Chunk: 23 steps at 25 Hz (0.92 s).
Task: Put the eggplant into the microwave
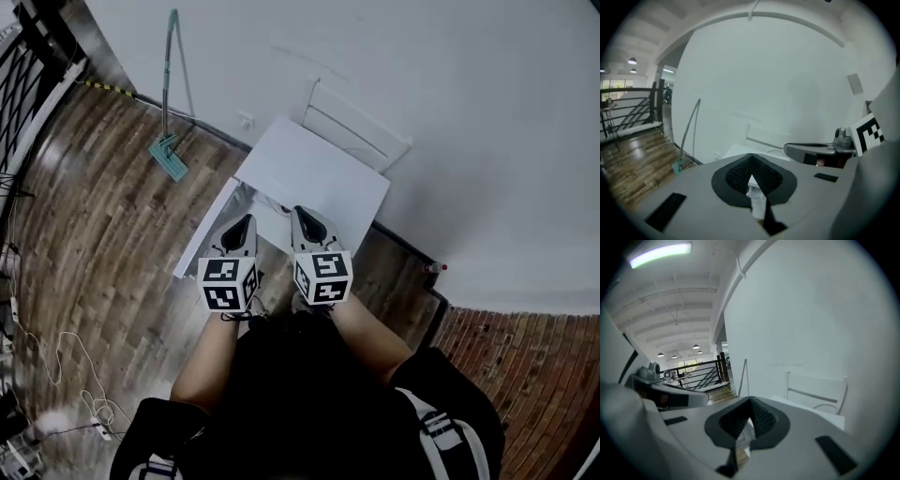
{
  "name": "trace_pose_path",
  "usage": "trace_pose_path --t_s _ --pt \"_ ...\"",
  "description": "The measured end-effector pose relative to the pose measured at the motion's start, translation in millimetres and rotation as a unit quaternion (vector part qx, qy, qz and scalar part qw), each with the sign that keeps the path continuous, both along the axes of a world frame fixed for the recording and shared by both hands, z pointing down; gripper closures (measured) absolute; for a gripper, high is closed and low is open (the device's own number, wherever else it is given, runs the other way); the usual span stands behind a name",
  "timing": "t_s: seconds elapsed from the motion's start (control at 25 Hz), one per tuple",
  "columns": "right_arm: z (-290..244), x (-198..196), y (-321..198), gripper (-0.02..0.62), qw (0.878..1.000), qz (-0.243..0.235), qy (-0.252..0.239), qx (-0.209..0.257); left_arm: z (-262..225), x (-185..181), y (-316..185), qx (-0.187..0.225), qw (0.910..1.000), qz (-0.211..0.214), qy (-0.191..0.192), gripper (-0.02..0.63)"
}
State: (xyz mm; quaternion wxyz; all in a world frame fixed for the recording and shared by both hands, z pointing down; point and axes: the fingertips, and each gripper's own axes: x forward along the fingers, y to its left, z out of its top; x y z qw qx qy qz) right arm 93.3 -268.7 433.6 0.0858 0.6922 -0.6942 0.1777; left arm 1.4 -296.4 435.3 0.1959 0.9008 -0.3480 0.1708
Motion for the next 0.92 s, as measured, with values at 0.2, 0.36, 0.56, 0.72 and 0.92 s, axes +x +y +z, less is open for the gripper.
trace_pose_path --t_s 0.2,0.36,0.56,0.72,0.92 --pt "-74 -6 2 0.591 0.998 -0.008 0.001 0.057 -70 -13 -3 0.054 0.9984 -0.017 -0.009 0.607" --pt "-116 -6 -3 0.591 0.995 -0.013 0.003 0.102 -105 -15 -11 0.079 0.9966 -0.021 -0.011 0.606" --pt "-128 1 -3 0.591 0.993 -0.013 0.007 0.12 -111 -13 -17 0.076 0.9967 -0.029 -0.007 0.606" --pt "-125 5 -6 0.591 0.993 -0.008 0.013 0.121 -105 -8 -16 0.07 0.9973 -0.021 -0.01 0.606" --pt "-128 10 -11 0.591 0.992 -0.008 0.013 0.123 -105 -2 -20 0.071 0.9972 -0.02 -0.014 0.606"
